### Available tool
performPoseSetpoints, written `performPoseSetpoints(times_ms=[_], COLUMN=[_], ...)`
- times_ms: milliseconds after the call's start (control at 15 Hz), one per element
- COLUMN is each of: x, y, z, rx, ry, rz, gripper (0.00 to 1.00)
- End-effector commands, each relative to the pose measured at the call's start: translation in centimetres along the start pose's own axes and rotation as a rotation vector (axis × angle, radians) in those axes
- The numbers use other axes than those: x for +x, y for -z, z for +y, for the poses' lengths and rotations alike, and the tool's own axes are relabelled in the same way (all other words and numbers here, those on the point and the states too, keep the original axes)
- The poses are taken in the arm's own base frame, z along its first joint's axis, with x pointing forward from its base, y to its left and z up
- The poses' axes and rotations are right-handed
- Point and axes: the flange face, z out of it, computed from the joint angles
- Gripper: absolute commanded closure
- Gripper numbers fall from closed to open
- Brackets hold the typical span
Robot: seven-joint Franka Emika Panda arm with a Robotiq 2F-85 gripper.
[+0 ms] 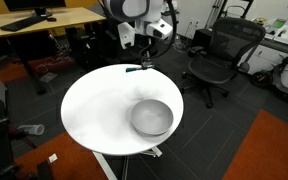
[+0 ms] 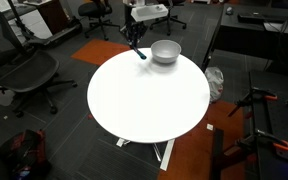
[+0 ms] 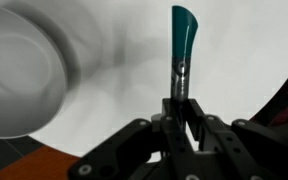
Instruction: Pick up the marker and put it in the bowl
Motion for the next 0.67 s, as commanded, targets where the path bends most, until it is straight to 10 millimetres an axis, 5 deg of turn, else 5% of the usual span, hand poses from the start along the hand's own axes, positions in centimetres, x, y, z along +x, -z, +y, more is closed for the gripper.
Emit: performPoseSetpoints(times_ms=[0, 267, 600], x=[-0.8, -0.3, 0.6], y=[4.6, 6.7, 6.2], z=[3.0, 7.0, 12.2], rx=[-0.002, 0.003, 0.008], ry=[-0.138, -0.267, -0.414], rz=[0.006, 0.034, 0.027], gripper=[0.95, 0.95, 0.95])
